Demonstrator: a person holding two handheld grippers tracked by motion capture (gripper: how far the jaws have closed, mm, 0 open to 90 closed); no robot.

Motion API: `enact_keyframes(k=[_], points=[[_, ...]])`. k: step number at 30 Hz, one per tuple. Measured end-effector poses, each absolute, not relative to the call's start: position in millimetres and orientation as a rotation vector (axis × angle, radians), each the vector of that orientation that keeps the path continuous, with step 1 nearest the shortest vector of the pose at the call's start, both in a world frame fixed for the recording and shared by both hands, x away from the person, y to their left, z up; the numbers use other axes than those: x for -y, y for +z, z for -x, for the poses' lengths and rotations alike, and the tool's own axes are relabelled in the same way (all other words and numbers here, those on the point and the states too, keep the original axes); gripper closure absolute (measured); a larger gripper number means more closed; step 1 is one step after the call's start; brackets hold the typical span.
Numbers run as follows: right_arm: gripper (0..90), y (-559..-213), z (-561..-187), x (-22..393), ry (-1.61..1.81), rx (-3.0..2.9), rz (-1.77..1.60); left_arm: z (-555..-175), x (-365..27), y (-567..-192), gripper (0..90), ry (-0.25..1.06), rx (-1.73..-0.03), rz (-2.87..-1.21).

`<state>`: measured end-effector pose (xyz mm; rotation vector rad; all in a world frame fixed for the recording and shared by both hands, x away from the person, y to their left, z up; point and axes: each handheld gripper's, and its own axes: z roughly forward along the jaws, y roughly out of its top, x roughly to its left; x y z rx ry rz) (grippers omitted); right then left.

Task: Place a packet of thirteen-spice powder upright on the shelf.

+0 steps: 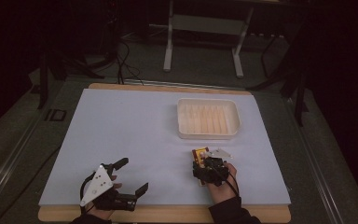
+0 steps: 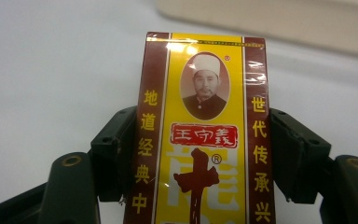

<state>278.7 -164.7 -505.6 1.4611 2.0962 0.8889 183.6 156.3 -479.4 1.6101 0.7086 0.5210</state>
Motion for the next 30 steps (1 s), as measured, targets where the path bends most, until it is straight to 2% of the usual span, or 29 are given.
enact_keyframes(k=[10,30], points=[[32.0,-474,-282,176,0.935,-2.062,-1.371,-184,-156,-480,1.4,0.518,-0.711,-1.618],[32.0,-449,-265,203,1.094,-2.061,-1.161,-187,-149,-480,1.4,0.47,-0.732,-1.648]])
